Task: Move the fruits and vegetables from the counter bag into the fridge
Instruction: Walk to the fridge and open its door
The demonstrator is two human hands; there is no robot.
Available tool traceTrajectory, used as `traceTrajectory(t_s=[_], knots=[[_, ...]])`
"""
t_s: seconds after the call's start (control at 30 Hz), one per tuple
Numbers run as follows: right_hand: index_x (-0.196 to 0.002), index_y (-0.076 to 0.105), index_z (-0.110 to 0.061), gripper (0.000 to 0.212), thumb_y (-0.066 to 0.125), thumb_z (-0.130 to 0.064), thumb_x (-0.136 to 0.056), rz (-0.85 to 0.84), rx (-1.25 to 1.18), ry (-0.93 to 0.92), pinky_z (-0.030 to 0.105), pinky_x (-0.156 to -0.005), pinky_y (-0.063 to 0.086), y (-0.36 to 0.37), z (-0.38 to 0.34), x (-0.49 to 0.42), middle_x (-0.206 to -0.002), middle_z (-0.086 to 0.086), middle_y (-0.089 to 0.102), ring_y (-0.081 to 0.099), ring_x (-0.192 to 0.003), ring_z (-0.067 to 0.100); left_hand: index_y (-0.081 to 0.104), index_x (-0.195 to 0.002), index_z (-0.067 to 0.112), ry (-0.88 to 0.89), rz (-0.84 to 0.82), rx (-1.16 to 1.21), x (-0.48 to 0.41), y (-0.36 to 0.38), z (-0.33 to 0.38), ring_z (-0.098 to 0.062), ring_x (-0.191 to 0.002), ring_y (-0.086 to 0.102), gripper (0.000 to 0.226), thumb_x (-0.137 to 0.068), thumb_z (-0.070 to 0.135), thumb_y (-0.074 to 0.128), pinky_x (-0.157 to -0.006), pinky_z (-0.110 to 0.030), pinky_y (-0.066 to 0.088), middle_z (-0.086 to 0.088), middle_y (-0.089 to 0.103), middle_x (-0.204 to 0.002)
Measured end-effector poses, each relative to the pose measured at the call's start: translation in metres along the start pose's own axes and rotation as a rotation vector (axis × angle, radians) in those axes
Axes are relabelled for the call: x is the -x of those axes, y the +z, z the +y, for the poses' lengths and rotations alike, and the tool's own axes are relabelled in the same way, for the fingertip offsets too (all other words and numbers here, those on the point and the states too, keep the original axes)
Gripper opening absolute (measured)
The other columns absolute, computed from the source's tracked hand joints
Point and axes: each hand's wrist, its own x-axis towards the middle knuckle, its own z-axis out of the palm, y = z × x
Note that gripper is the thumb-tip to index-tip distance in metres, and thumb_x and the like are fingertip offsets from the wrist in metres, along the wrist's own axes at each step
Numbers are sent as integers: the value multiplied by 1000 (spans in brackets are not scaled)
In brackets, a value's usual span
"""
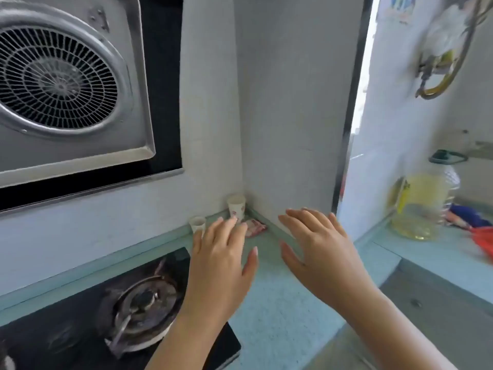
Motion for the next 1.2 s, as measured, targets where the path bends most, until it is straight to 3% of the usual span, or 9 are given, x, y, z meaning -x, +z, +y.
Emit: traceTrajectory(t_s=[0.27, 0.43, 0.9, 1.2], knots=[[-106, 66, -13, 38, 57, -29, -73, 30, 127, 220, 52, -88, 44, -17, 64, 58, -109, 4, 68, 61, -105, 28, 64, -109, 9, 175, -30, 159, -2, 48, 75, -28, -109, 59, 47, -83, 38, 38, -92, -54, 41, -9, 65, -114], [-109, 65, -14, 45, 40, -37, -79, 19, 161, 349, 54, -89, 42, -38, 111, 87, -111, 5, 67, 60, -106, 28, 66, -106, 8, 264, -40, 240, -10, 68, 129, -30, -105, 61, 46, -81, 36, 39, -89, -56, 42, -10, 67, -110], [-109, 65, -12, 46, 40, -37, -79, 54, 355, 597, 56, -87, 45, -132, 255, 177, -112, 8, 66, 60, -106, 29, 66, -104, 6, 542, -103, 541, -35, 121, 348, -31, -103, 62, 45, -80, 36, 42, -87, -53, 47, -13, 68, -108], [-107, 65, -8, 46, 41, -34, -78, 127, 586, 796, 55, -84, 46, -198, 305, 249, -109, 11, 68, 62, -102, 32, 63, -108, 8, 776, -161, 711, -20, 126, 469, -31, -108, 59, 46, -80, 36, 42, -91, -53, 46, -12, 65, -113]])
